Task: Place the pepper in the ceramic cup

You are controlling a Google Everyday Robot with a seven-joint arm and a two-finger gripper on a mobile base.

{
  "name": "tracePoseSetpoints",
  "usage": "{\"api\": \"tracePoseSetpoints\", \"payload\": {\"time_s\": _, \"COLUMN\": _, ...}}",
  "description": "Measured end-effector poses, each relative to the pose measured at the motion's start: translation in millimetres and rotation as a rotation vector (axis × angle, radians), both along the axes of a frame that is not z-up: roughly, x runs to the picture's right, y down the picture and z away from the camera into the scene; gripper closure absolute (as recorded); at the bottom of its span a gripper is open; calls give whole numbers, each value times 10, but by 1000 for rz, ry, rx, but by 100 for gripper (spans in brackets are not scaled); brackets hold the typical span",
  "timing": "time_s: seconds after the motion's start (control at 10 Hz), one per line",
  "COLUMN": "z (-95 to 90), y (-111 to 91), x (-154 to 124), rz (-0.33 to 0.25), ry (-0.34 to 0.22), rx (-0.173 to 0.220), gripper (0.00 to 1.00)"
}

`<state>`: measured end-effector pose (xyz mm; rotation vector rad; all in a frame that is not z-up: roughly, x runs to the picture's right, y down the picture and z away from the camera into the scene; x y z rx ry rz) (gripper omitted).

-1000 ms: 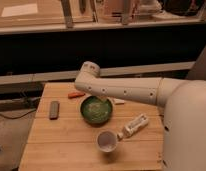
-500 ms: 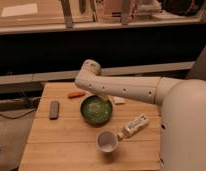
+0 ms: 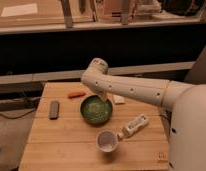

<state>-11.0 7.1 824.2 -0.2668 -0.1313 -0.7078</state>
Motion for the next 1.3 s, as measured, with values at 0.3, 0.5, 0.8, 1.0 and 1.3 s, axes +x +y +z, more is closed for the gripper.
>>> {"api": "tracePoseSetpoints", "payload": {"time_s": 0.3, "z": 31, "y": -86, "x": -39, "rz": 44, "ry": -58, "rx": -2, "gripper": 20}}
{"api": "tracePoseSetpoints", "payload": {"time_s": 0.5, "z": 77, "y": -150, "x": -67, "rz": 85, "ry": -106, "rx": -14, "gripper": 20}}
{"api": "tracePoseSetpoints", "payload": {"time_s": 0.8, "z": 162, "y": -235, "x": -93, "rz": 174, "ry": -157, "rx": -56, "gripper": 20}}
{"api": "tracePoseSetpoints", "payload": {"time_s": 1.0, "z": 229, "y": -300, "x": -178, "rz": 232, "ry": -191, "rx": -102, "gripper": 20}}
{"api": "tracePoseSetpoints", "payload": {"time_s": 1.3, "z": 299, "y": -399, "x": -319, "rz": 300, "ry": -216, "rx": -154, "gripper": 20}}
